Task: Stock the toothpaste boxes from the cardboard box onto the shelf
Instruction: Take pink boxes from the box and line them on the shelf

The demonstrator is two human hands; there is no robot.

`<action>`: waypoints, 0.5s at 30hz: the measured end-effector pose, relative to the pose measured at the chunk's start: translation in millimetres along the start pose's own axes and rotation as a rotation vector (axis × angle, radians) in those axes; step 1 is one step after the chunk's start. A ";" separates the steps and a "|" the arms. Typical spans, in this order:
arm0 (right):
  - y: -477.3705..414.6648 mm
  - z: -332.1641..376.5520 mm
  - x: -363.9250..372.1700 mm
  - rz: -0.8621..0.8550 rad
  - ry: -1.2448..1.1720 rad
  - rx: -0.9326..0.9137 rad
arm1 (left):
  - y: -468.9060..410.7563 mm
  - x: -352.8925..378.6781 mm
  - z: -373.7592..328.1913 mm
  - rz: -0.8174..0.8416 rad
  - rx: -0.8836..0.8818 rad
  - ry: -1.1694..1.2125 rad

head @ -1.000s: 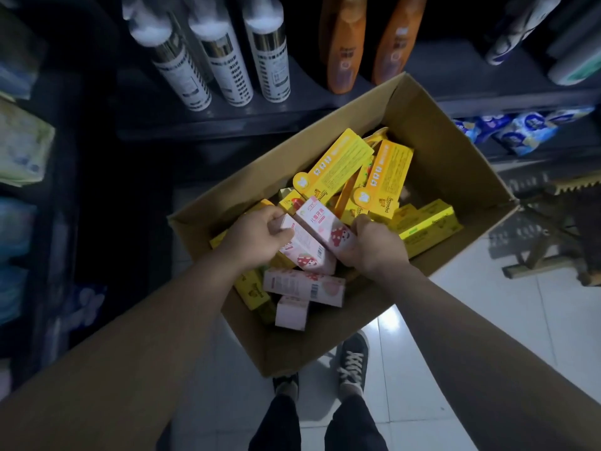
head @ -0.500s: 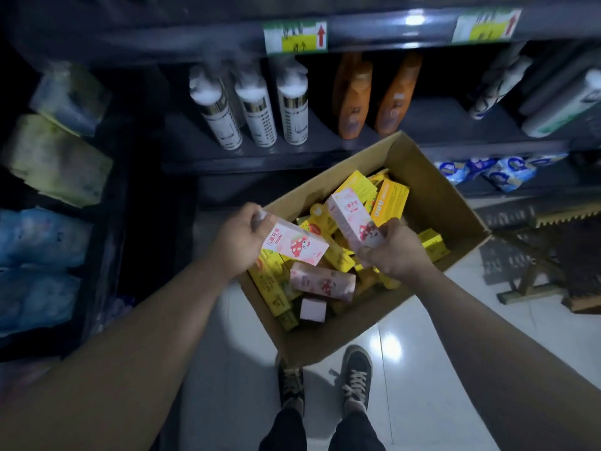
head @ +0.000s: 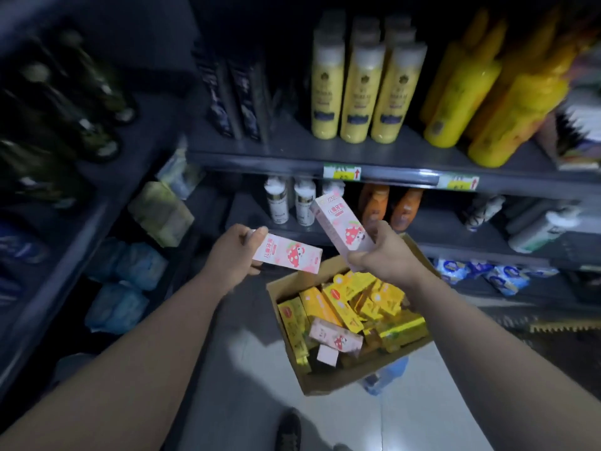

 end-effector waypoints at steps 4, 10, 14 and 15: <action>2.3 54.6 1.3 0.103 0.013 -0.133 | 43.2 -45.8 -2.3 -0.092 -0.010 0.177; 25.7 131.0 23.3 0.232 0.045 -0.319 | 128.7 -111.5 24.2 -0.292 -0.048 0.439; 56.0 184.8 49.9 0.323 0.015 -0.450 | 197.6 -152.7 47.5 -0.469 -0.058 0.549; 65.6 199.4 57.9 0.347 0.011 -0.492 | 215.7 -163.1 54.5 -0.519 -0.064 0.568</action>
Point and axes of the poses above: each hand's wrist, its own y-axis away from the middle knuckle, its own x-axis out of the palm, z = x × y, the point moved 6 cm from there along -y, towards the middle knuckle, and after that the axes turned 12 degrees about -x, right-handed, at the moved point
